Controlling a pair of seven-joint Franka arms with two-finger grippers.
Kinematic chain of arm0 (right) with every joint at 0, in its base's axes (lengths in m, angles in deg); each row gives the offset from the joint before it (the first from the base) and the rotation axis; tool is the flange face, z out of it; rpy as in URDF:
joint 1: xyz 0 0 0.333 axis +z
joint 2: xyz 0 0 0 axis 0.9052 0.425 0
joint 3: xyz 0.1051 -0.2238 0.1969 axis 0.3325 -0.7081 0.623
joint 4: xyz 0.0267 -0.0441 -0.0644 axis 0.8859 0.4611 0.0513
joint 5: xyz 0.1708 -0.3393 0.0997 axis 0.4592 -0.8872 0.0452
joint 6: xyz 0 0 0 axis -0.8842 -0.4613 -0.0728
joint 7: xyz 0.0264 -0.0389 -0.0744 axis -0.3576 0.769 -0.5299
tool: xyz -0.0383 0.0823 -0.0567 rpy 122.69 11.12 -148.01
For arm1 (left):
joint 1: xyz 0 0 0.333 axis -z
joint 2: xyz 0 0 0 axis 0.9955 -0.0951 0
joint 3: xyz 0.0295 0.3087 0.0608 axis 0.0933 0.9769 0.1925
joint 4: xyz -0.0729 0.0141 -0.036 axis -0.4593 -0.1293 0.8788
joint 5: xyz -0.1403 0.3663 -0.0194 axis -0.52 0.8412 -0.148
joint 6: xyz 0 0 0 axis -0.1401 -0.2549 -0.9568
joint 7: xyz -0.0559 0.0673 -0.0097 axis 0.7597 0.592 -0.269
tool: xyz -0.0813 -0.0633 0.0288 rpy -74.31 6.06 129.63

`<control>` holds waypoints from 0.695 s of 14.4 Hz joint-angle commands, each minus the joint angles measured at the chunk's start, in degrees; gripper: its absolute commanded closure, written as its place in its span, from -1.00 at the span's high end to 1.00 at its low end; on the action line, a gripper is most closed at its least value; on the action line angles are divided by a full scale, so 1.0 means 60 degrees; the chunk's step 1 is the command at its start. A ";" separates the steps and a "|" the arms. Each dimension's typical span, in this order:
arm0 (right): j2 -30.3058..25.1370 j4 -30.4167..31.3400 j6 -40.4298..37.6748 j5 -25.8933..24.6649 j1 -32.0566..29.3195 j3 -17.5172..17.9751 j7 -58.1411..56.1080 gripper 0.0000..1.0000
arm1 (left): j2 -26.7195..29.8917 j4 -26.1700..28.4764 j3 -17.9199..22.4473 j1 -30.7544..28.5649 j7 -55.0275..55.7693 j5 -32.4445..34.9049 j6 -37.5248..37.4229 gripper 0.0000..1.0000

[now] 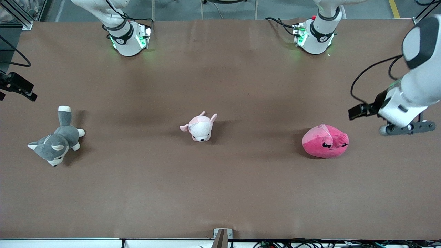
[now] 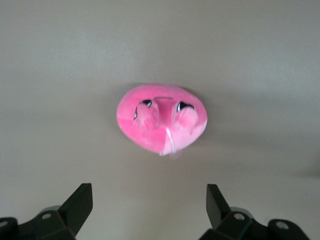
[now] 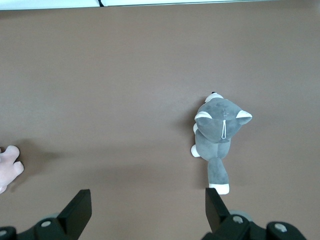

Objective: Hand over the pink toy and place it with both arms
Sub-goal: 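Move the left gripper down toward the large pink plush toy, then close the left gripper on the pink plush toy and lift it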

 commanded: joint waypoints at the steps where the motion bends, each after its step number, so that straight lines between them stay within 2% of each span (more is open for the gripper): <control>1: -0.0194 0.0147 0.0019 -0.0115 0.0047 -0.0016 -0.0019 1.00 | -0.0504 0.0200 -0.0078 -0.0018 0.0928 0.0148 0.0767 1.00; 5: -0.0180 0.0147 -0.0040 -0.0115 0.0047 -0.0016 -0.0034 1.00 | -0.0812 0.1181 -0.0064 -0.0091 0.1677 0.0133 0.2174 0.99; 7: -0.0165 0.0132 -0.0025 -0.0071 0.0017 -0.0016 -0.0019 1.00 | -0.1003 0.1431 -0.0064 -0.0091 0.1853 0.0133 0.2643 0.82; 10: -0.0136 0.0044 -0.0040 -0.0071 0.0002 -0.0046 -0.0048 1.00 | -0.1223 0.1564 -0.0020 -0.0105 0.1898 0.0177 0.2938 0.82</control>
